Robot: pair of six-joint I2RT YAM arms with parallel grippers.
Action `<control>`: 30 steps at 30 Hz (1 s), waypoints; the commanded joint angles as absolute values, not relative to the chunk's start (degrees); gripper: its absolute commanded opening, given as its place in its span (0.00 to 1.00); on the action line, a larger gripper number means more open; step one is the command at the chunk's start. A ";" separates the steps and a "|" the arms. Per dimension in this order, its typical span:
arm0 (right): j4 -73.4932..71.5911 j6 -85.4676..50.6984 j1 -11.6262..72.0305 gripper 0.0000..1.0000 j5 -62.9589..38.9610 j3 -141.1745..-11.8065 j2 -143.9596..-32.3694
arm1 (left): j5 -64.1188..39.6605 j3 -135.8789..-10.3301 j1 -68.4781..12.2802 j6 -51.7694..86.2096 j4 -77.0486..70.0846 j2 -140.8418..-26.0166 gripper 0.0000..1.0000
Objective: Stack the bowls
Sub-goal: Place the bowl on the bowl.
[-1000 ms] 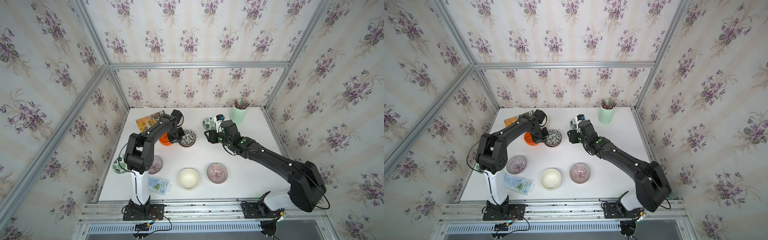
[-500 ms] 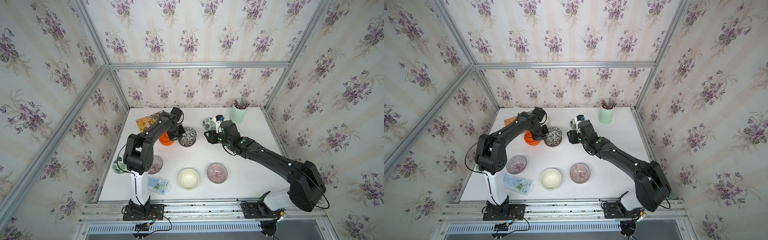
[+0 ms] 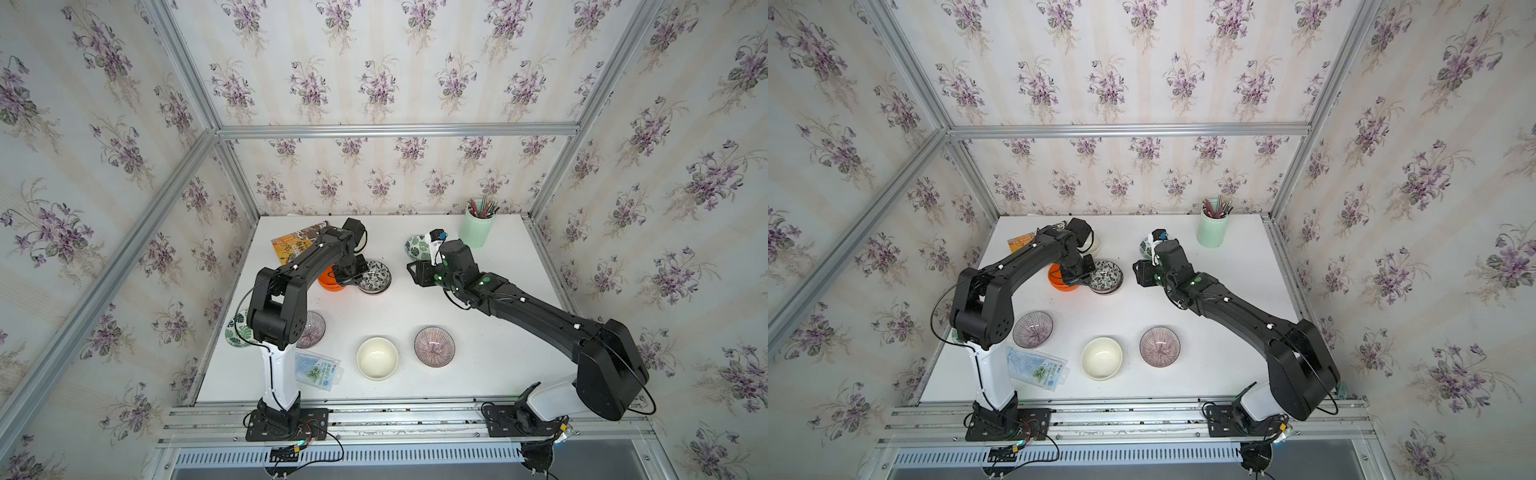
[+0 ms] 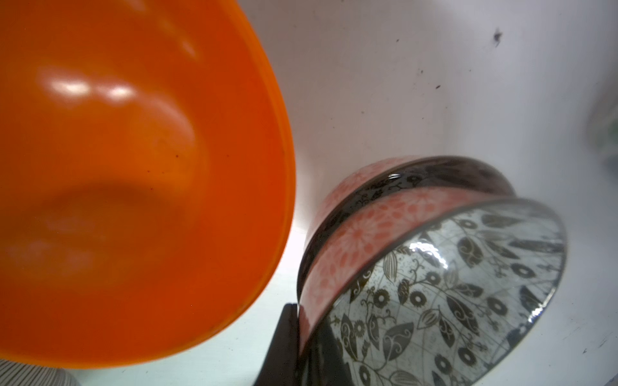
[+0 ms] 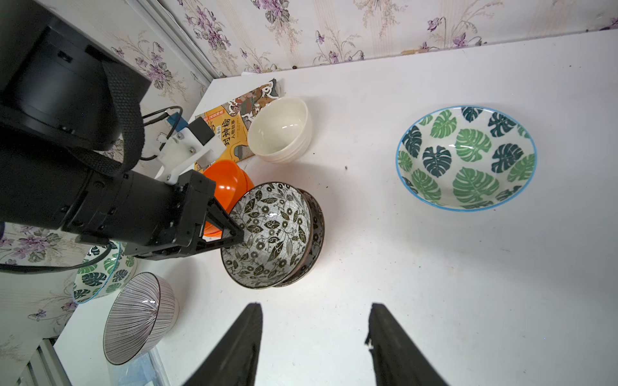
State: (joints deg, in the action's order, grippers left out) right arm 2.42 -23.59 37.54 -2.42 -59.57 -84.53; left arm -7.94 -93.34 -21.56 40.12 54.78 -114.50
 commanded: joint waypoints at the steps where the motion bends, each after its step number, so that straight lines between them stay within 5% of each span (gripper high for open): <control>1: 1.59 -22.94 37.53 0.56 -2.55 -59.93 -84.61 | -8.63 -93.24 -21.54 40.00 52.92 -114.98 0.10; 6: 1.44 -22.95 37.56 0.56 -2.46 -59.57 -84.72 | -8.87 -93.77 -21.66 39.89 52.81 -115.29 0.14; 17: 1.52 -22.67 37.53 0.56 -2.04 -59.22 -84.67 | -7.64 -95.48 -22.32 39.07 54.22 -114.97 0.46; 30: 0.72 -22.93 36.38 0.56 -1.91 -58.20 -84.65 | 0.94 -95.76 -23.89 37.61 58.59 -108.92 0.38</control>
State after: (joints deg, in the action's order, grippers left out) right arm 2.37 -22.63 37.01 -2.17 -58.37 -84.79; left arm -3.49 -96.60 -23.59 38.61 56.62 -110.76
